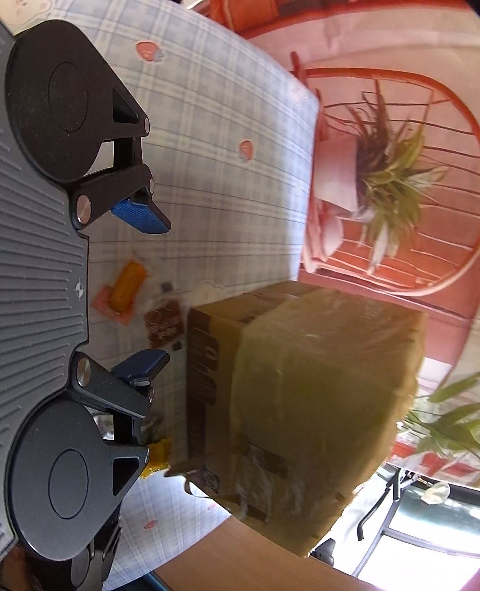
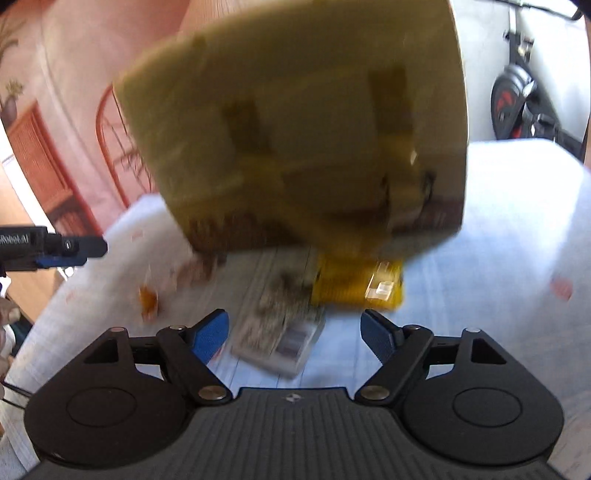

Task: Organize snacks
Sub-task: 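Lower both tools to the packets left on the table, then grasp the orange candy with the left tool while the right grasps the silver packet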

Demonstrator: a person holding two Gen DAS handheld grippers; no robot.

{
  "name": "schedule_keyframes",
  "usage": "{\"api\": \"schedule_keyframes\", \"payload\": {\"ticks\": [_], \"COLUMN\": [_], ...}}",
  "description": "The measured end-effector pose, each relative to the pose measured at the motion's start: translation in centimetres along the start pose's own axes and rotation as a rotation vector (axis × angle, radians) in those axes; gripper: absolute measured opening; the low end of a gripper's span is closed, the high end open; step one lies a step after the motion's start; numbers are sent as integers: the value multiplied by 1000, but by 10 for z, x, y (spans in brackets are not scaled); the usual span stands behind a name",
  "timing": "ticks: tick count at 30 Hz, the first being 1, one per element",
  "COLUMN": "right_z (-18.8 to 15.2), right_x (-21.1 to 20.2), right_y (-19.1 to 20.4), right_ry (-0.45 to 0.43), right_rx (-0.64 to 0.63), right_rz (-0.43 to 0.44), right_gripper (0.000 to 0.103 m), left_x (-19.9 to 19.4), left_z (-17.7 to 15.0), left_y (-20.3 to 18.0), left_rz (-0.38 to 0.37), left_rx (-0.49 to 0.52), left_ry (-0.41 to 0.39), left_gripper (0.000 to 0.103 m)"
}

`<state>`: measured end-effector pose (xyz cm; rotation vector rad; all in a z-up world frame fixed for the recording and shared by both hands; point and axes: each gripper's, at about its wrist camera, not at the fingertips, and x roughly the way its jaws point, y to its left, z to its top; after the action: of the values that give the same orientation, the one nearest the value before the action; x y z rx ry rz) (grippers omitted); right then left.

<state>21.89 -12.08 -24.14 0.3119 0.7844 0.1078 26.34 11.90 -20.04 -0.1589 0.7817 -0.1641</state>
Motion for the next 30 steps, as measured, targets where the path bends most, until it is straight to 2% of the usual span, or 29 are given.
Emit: {"api": "schedule_keyframes", "payload": {"ticks": [3,15,17,19,25,30], "right_z": [-3,10,9,6,-3,-7], "right_x": [13,46,48,48,35,29], "right_y": [4,30,33,35,26,23], "right_ry": [30,30,25,14,-8,-26], "right_rx": [-6,-151,-193,-243,-254,-246], "right_rz": [-10,-90,-112,-132,-104,-90], "right_gripper": [81,81,75,62,60,60], "left_x": [1,12,14,17,30,44], "left_z": [-7,-25,-27,-30,-32,-24], "left_y": [5,17,17,15,9,6], "left_rz": [3,-4,-11,-17,-19,12], "left_rx": [-14,-90,-109,-130,-197,-266], "left_ry": [12,68,81,97,122,115], "left_gripper": [71,71,71,71,70,70]}}
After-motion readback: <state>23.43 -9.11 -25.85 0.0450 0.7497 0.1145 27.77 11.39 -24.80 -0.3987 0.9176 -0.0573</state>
